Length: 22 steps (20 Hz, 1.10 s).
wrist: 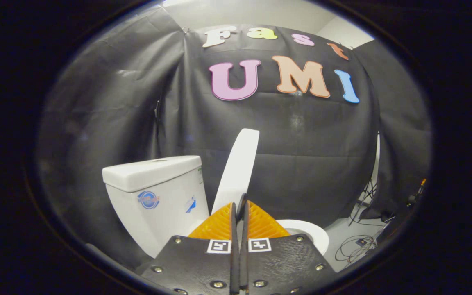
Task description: Open the toilet lid.
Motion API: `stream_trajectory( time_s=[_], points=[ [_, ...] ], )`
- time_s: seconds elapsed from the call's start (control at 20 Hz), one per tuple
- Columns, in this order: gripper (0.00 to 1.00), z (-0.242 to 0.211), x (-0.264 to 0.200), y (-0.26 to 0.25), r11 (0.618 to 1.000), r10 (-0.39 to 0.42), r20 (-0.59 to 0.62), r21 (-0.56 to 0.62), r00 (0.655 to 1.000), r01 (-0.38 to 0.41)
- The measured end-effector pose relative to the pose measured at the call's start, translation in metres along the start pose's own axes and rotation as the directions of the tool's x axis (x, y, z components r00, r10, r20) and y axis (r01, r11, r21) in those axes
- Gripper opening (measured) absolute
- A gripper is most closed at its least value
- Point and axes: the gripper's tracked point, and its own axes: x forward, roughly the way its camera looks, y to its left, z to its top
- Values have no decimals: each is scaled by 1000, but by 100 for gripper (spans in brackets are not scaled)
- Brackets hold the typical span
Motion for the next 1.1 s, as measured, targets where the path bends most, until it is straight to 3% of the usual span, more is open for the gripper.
stream_trajectory(
  time_s=[1.1],
  points=[
    [1,-11,-2,74,984,177,-15,28,984,-177]
  ],
)
